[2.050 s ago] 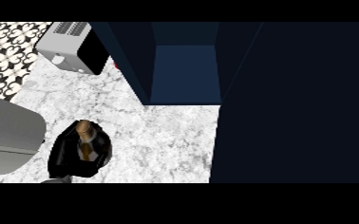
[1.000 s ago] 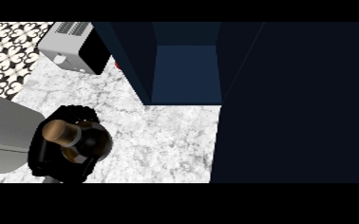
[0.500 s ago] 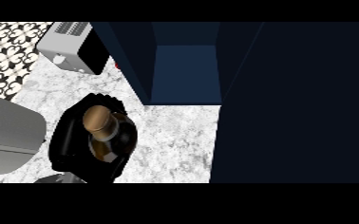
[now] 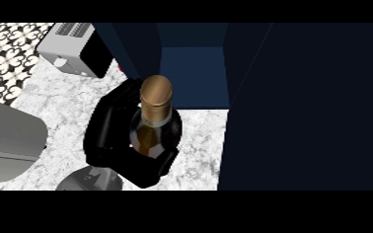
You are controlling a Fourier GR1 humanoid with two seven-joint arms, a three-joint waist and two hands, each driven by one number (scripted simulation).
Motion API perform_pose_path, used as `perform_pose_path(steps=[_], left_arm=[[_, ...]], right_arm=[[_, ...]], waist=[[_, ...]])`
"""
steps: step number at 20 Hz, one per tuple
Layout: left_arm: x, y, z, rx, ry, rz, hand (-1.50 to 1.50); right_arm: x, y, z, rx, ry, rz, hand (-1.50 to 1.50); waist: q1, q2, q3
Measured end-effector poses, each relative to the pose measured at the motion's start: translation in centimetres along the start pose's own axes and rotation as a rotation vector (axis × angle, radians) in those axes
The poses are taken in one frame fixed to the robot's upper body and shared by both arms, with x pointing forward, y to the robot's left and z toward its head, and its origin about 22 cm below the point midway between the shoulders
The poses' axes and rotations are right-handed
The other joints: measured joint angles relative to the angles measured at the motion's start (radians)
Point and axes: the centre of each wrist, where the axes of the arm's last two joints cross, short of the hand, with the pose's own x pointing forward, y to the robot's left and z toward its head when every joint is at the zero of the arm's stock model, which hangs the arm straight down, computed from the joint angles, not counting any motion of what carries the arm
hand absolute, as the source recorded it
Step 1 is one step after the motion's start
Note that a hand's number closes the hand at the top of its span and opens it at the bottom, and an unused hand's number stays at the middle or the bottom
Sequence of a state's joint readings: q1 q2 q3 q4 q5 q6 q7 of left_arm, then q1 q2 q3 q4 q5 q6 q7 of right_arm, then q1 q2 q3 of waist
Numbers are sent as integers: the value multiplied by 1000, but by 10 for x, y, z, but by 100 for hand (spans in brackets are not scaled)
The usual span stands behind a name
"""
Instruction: Pick up the wine, place it into the cabinet and close the cabinet
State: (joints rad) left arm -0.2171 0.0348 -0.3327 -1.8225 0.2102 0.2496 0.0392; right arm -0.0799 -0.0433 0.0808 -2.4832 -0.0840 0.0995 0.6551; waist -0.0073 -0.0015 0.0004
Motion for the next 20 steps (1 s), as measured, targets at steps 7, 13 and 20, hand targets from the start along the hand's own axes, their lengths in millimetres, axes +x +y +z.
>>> perform_pose_path(steps=[7,13,20], left_arm=[[3,-39,-24,21,-12,-33,150],[7,-58,-44,55,-13,-49,150],[-6,-65,-58,80,-32,-102,150]], right_arm=[[-3,-5,3,1,2,25,-150],[-3,-8,2,4,5,39,-150],[2,-5,1,11,13,19,-150]], waist=[[-3,0,0],[-4,1,0],[-5,1,0]])
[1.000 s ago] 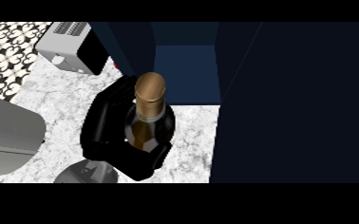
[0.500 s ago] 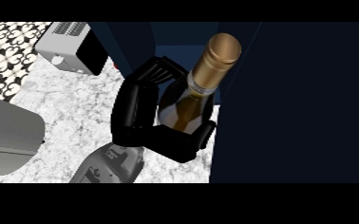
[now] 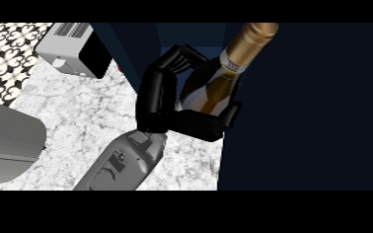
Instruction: Pick up the wine, place it into the cabinet and close the cabinet
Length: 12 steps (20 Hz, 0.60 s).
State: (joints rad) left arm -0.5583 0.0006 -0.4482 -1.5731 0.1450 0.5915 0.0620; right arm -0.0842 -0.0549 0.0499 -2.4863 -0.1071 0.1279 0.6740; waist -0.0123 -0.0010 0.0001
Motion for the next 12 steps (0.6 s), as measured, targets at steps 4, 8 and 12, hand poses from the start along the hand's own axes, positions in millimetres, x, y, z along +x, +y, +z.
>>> perform_pose_path(steps=[4,8,12], left_arm=[[-8,-3,-4,19,14,4,150],[-22,-2,0,40,20,23,150],[-36,-4,2,71,19,42,150]], right_arm=[[1,-1,0,-1,-3,5,-150],[-1,0,2,8,-5,9,-150],[-1,3,0,10,-9,-3,-150]], waist=[[-1,0,0],[-2,0,0],[-2,1,0]])
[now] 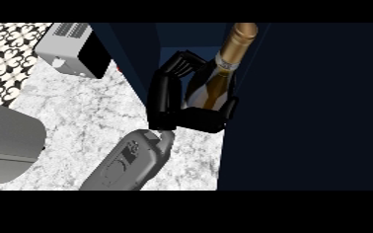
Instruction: Pick up the wine, place it into the cabinet and close the cabinet
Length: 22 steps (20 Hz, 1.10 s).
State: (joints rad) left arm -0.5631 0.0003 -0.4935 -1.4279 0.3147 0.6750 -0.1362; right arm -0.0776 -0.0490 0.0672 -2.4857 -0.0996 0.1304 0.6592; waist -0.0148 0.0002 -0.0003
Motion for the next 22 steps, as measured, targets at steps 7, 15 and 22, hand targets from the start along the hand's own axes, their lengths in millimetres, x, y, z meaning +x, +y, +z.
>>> perform_pose_path(steps=[7,15,22], left_arm=[[-30,7,6,7,2,-82,150],[-59,22,4,29,-17,-158,150],[-69,42,-14,73,-33,-158,150]], right_arm=[[2,-3,-2,-18,1,13,-150],[0,-6,0,-18,-4,29,-150],[-3,-2,2,-7,-1,7,-150]], waist=[[3,0,0],[2,0,0],[2,0,0]])
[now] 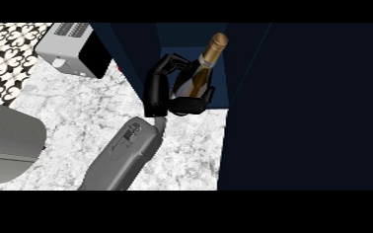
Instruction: Pick up the wine, place it into the cabinet and close the cabinet
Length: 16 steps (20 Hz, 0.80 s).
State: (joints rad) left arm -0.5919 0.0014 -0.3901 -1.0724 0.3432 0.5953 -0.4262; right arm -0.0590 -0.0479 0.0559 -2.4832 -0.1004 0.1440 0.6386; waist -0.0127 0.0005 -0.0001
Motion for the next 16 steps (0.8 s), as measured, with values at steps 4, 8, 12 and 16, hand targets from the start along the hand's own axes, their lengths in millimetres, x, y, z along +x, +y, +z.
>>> perform_pose_path(steps=[4,8,12,16], left_arm=[[2,3,-10,15,6,9,150],[-7,9,-17,15,31,9,150],[-11,14,-28,12,44,20,150],[-15,12,-42,18,72,10,150]], right_arm=[[-2,-2,1,-13,-10,7,-150],[-2,-1,0,-10,-13,-2,-150],[0,-3,-3,-14,-9,3,-150],[2,-3,-5,-8,-8,1,-150]], waist=[[2,0,0],[0,0,0],[-1,1,0],[-7,2,0]])
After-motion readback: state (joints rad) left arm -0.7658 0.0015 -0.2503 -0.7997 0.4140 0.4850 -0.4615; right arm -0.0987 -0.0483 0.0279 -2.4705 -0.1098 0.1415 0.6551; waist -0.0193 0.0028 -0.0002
